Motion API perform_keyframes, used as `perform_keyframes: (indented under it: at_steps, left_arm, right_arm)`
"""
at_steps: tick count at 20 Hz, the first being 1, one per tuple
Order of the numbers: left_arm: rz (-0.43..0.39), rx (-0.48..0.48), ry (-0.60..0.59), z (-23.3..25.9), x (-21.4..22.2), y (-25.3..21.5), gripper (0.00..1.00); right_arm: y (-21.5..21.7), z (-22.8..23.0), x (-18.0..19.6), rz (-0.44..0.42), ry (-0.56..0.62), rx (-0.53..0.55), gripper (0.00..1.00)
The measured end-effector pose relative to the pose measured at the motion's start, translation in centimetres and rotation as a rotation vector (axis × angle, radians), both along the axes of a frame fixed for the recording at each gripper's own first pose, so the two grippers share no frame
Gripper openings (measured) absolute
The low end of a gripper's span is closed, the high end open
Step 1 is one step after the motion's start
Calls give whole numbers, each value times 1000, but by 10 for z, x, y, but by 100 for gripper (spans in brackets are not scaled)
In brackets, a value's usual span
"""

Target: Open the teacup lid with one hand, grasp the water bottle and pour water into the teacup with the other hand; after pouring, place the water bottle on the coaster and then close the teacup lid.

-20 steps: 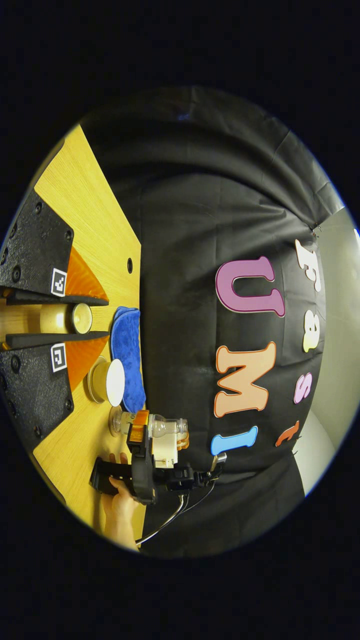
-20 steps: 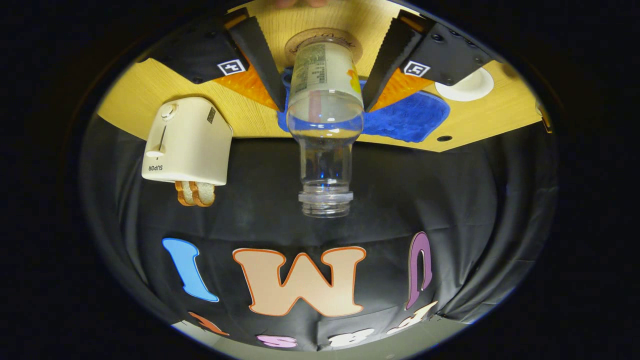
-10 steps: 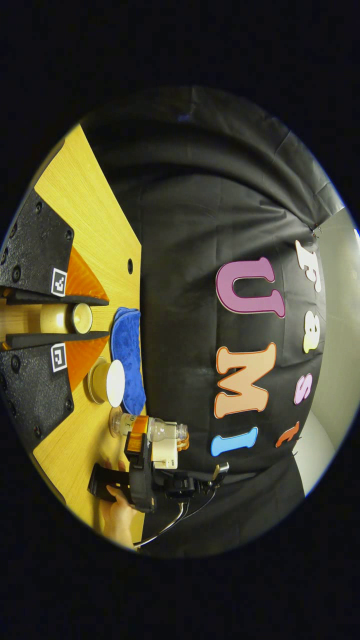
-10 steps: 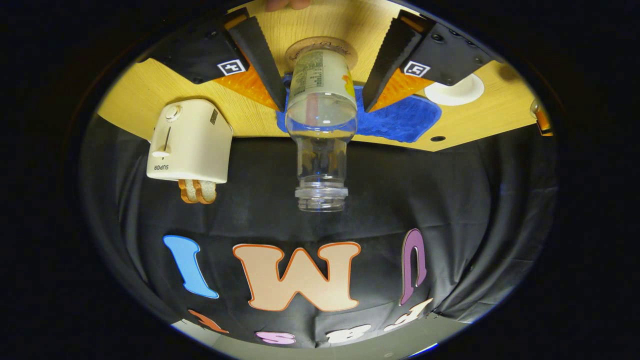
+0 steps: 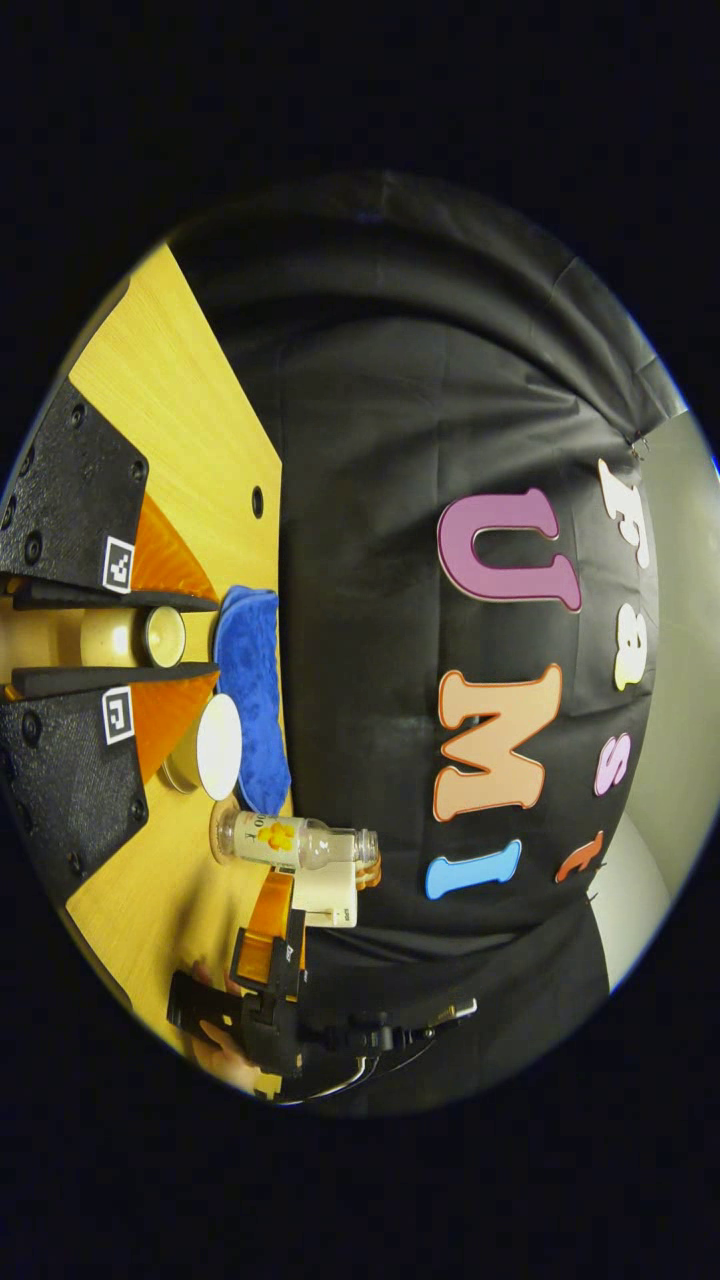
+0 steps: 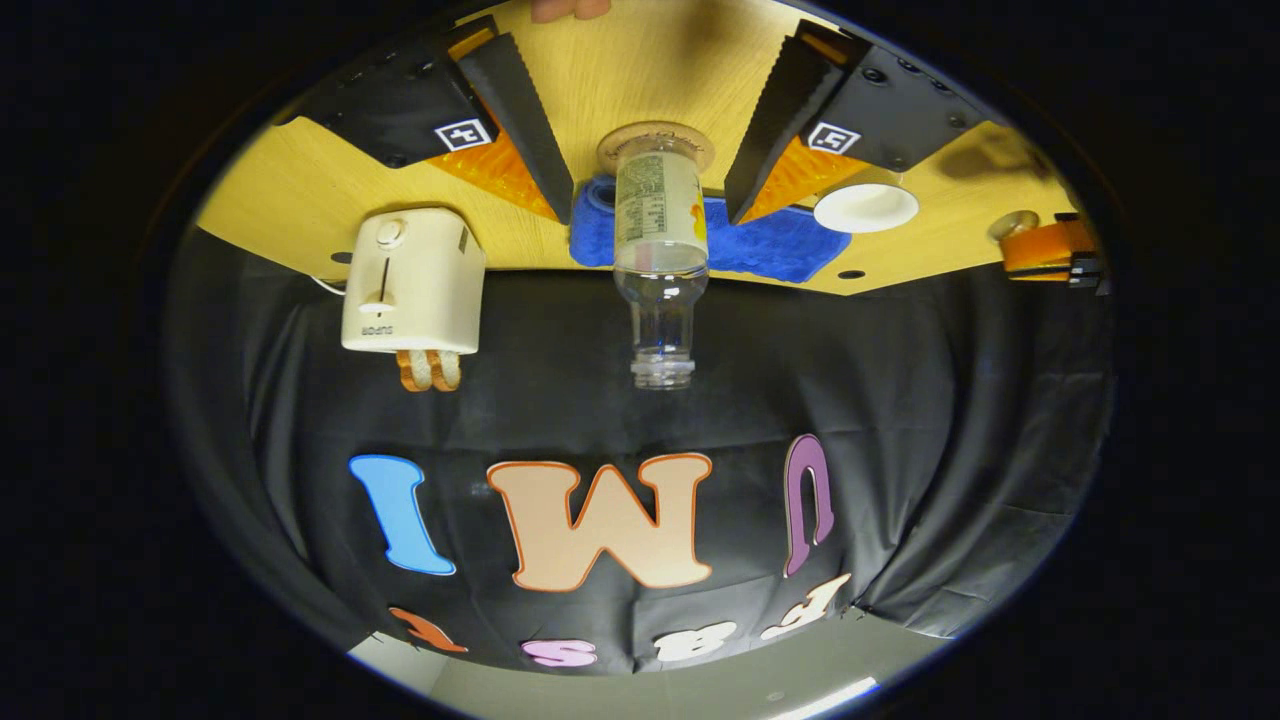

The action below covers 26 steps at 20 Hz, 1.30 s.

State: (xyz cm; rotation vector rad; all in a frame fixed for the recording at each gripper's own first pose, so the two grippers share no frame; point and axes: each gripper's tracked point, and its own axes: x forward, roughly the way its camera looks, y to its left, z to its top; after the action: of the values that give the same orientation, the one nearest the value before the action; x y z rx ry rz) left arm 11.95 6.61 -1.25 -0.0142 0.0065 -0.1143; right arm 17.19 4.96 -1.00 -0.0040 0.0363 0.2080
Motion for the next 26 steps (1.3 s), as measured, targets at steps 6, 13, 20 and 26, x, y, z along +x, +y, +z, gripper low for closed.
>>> perform_keyframes:
  at_steps: [6,13,20,26]
  left_arm:
    - [-41,5,-5,1,31,-24,19]
    - [-62,14,-8,2,70,-55,19]
    - [-66,86,49,-7,93,-76,19]
    - [-66,162,110,-18,98,-81,19]
  right_arm:
    - [-24,3,-35,22,-8,3,100]
    - [-52,7,-71,25,-12,5,92]
    - [-76,9,-94,-2,-15,4,97]
    - [-77,8,-96,5,-13,4,97]
